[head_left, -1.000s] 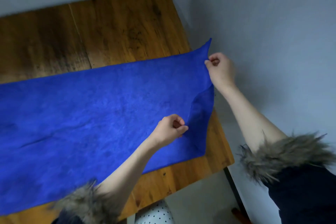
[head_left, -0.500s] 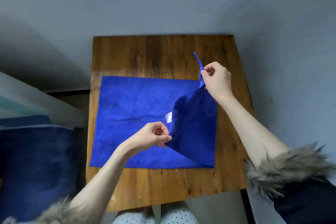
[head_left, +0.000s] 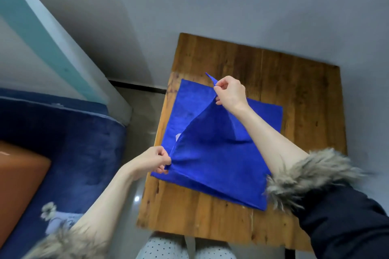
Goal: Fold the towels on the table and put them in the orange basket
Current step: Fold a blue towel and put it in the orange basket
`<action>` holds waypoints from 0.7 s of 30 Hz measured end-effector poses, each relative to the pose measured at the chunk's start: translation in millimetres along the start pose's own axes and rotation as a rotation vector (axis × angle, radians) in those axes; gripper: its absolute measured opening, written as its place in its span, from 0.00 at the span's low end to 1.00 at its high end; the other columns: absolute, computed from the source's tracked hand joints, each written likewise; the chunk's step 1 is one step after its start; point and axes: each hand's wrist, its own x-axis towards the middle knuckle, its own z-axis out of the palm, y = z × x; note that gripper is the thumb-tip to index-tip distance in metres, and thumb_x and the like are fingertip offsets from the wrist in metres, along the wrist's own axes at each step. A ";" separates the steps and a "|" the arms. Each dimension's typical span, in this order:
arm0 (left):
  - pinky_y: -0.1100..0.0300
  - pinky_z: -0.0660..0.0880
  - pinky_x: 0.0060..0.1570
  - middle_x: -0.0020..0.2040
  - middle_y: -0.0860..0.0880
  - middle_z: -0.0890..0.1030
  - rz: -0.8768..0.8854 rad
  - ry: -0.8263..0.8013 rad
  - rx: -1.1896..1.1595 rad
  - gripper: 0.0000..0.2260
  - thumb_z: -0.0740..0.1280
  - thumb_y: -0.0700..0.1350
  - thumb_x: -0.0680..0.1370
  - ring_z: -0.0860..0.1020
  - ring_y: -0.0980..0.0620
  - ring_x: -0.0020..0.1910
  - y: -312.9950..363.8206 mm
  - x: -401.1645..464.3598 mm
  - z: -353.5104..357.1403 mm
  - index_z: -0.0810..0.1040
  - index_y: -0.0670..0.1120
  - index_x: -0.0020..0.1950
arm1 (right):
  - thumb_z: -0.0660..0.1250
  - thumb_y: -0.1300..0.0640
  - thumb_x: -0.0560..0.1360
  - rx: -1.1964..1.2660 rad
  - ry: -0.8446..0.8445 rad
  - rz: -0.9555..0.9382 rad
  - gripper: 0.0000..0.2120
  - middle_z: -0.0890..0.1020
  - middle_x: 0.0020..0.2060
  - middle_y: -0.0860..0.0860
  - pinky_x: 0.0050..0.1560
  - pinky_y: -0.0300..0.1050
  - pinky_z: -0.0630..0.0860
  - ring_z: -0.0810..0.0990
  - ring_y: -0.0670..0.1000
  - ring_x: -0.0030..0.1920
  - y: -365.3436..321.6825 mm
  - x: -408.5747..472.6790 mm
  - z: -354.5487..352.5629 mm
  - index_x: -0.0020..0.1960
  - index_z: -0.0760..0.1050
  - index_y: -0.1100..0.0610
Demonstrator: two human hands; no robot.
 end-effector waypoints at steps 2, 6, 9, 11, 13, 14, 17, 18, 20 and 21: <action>0.63 0.73 0.36 0.35 0.47 0.75 -0.038 0.085 0.026 0.06 0.64 0.37 0.74 0.78 0.55 0.31 -9.2 12.4 -0.2 0.68 0.44 0.40 | 0.61 0.60 0.77 -0.013 -0.061 0.028 0.08 0.79 0.52 0.55 0.50 0.49 0.80 0.80 0.54 0.48 10.4 7.2 11.6 0.55 0.74 0.58; 0.63 0.75 0.35 0.35 0.47 0.76 -0.078 0.204 -0.033 0.05 0.64 0.38 0.76 0.80 0.52 0.36 -23.9 31.0 9.8 0.70 0.43 0.41 | 0.60 0.56 0.78 -0.378 -0.205 -0.003 0.20 0.73 0.64 0.55 0.63 0.48 0.68 0.70 0.55 0.64 58.4 17.7 17.7 0.69 0.68 0.58; 0.56 0.78 0.44 0.40 0.46 0.78 -0.115 0.225 -0.054 0.06 0.67 0.43 0.76 0.81 0.47 0.43 -37.1 37.0 18.0 0.74 0.42 0.48 | 0.55 0.53 0.80 -0.571 -0.286 0.014 0.23 0.63 0.72 0.57 0.70 0.54 0.61 0.59 0.58 0.73 98.0 22.0 16.6 0.73 0.61 0.58; 0.53 0.79 0.49 0.44 0.44 0.81 -0.124 0.220 -0.012 0.08 0.67 0.45 0.76 0.82 0.47 0.46 -44.1 39.4 23.2 0.75 0.41 0.50 | 0.53 0.50 0.81 -0.647 -0.356 0.045 0.25 0.53 0.76 0.55 0.73 0.56 0.56 0.50 0.57 0.75 116.5 19.9 13.4 0.76 0.55 0.55; 0.50 0.79 0.50 0.43 0.43 0.82 -0.113 0.266 0.044 0.09 0.66 0.44 0.75 0.82 0.47 0.43 -46.3 42.5 26.2 0.75 0.39 0.51 | 0.52 0.49 0.82 -0.712 -0.404 0.028 0.26 0.46 0.77 0.51 0.73 0.55 0.55 0.44 0.55 0.76 132.5 14.4 10.1 0.77 0.49 0.51; 0.50 0.78 0.50 0.41 0.44 0.82 -0.110 0.299 0.062 0.09 0.66 0.44 0.75 0.81 0.47 0.41 -45.6 44.9 27.5 0.76 0.38 0.50 | 0.51 0.49 0.82 -0.743 -0.405 0.011 0.26 0.44 0.77 0.50 0.73 0.54 0.57 0.44 0.54 0.76 138.1 11.1 8.3 0.77 0.47 0.50; 0.51 0.75 0.47 0.38 0.47 0.78 -0.104 0.346 0.094 0.09 0.65 0.46 0.76 0.77 0.47 0.39 -36.2 51.5 32.5 0.75 0.41 0.47 | 0.50 0.48 0.82 -0.759 -0.357 0.067 0.26 0.44 0.77 0.47 0.68 0.51 0.63 0.44 0.51 0.76 146.4 2.1 0.8 0.77 0.46 0.47; 0.54 0.74 0.45 0.39 0.48 0.78 -0.087 0.354 0.104 0.08 0.65 0.47 0.77 0.76 0.48 0.40 -30.7 53.7 34.0 0.75 0.42 0.47 | 0.51 0.47 0.82 -0.753 -0.336 0.105 0.26 0.45 0.77 0.47 0.67 0.51 0.65 0.46 0.52 0.76 148.1 -1.2 -2.8 0.77 0.47 0.47; 0.60 0.70 0.39 0.42 0.49 0.77 -0.037 0.385 0.133 0.07 0.65 0.46 0.77 0.74 0.50 0.41 -17.1 58.8 35.6 0.75 0.42 0.49 | 0.52 0.48 0.81 -0.758 -0.282 0.163 0.26 0.49 0.77 0.49 0.62 0.52 0.69 0.52 0.54 0.75 153.1 -9.8 -11.3 0.77 0.50 0.48; 0.61 0.69 0.38 0.44 0.49 0.77 -0.012 0.404 0.143 0.07 0.65 0.46 0.77 0.74 0.50 0.43 -9.4 62.0 35.3 0.75 0.42 0.51 | 0.53 0.49 0.81 -0.768 -0.255 0.183 0.25 0.52 0.76 0.51 0.58 0.52 0.71 0.56 0.56 0.73 156.4 -14.8 -16.2 0.76 0.52 0.49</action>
